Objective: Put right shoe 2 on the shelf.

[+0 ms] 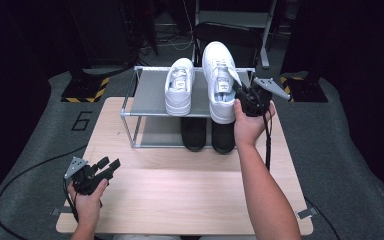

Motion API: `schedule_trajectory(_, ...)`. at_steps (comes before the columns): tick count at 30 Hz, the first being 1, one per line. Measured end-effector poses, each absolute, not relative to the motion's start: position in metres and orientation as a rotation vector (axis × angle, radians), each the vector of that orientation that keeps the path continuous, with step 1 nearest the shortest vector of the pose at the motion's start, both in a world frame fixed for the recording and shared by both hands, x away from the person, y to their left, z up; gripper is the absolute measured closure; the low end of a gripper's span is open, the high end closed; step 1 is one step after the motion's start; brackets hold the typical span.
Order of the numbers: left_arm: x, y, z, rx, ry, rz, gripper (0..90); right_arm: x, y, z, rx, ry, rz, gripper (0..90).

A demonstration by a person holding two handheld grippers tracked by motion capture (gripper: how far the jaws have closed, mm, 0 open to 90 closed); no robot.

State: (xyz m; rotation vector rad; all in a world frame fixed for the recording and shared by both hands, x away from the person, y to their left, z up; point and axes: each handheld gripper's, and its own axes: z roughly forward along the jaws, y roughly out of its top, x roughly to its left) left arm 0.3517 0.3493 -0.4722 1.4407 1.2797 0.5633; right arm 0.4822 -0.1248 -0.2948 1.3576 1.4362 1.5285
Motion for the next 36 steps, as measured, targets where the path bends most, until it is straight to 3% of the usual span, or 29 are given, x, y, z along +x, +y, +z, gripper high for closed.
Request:
schedule_trajectory(24,0.353,0.348,-0.475,1.461,1.280,0.559,45.6,0.548,-0.111,-0.309,1.536,1.475,1.381,80.3)
schedule_trajectory(36,0.355,0.349,-0.476,1.467,1.278,0.553,45.6,0.557,-0.118,-0.312,1.568,1.470,1.402,72.3)
